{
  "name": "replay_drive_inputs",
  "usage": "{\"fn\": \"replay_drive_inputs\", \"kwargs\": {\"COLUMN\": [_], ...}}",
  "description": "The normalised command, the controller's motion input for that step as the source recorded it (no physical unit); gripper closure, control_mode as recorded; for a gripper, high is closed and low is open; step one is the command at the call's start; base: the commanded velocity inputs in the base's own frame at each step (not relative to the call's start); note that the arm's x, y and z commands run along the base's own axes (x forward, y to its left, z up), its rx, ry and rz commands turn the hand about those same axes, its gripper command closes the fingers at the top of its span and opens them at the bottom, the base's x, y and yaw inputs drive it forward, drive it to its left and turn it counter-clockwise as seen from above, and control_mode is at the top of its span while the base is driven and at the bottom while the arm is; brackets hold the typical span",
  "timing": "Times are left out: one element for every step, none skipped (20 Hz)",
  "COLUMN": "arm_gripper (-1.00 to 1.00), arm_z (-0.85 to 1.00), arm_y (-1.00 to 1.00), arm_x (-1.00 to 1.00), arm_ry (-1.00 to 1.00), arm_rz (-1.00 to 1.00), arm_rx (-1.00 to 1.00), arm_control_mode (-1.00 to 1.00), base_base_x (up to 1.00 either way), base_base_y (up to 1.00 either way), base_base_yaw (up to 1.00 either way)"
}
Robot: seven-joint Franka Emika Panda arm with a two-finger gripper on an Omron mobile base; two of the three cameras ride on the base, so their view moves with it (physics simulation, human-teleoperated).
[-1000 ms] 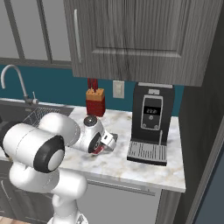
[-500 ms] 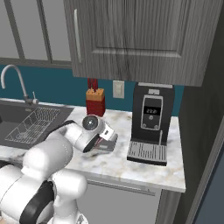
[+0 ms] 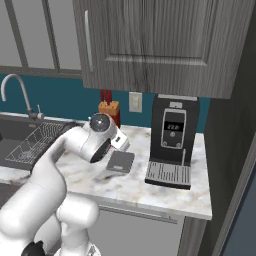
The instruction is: Take the steak from the fridge and place it on the digital scale on the counter by the fridge. Wait a few seconds for a reading, then move it to the plate on the dining counter.
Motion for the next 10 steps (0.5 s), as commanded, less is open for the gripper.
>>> {"fn": "replay_drive_inputs", "kwargs": {"arm_gripper": [1.0, 1.0, 1.0, 1.0, 1.0, 1.0, 1.0, 1.0, 1.0, 1.0], "arm_z": [0.93, 0.89, 0.91, 0.86, 0.75, 0.62, 0.51, 0.28, 0.15, 0.01], "arm_y": [0.15, 0.19, 0.19, 0.21, 0.22, 0.23, 0.25, 0.23, 0.23, 0.2], "arm_x": [-0.34, -0.31, -0.29, -0.34, -0.4, -0.49, -0.54, -0.64, -0.66, -0.69], "arm_ry": [0.41, 0.41, 0.42, 0.41, 0.38, 0.36, 0.33, 0.27, 0.24, 0.2], "arm_rz": [0.0, 0.0, 0.0, 0.0, 0.0, 0.0, 0.0, 0.0, 0.0, 0.0], "arm_rx": [0.02, 0.01, 0.01, 0.01, 0.0, 0.0, 0.0, 0.0, 0.0, 0.0], "arm_control_mode": [-1.0, -1.0, -1.0, -1.0, -1.0, -1.0, -1.0, -1.0, -1.0, -1.0], "base_base_x": [0.0, 0.0, 0.0, 0.0, 0.0, 0.0, 0.0, 0.0, 0.0, 0.0], "base_base_y": [0.0, 0.0, 0.0, 0.0, 0.0, 0.0, 0.0, 0.0, 0.0, 0.0], "base_base_yaw": [0.0, 0.0, 0.0, 0.0, 0.0, 0.0, 0.0, 0.0, 0.0, 0.0]}}
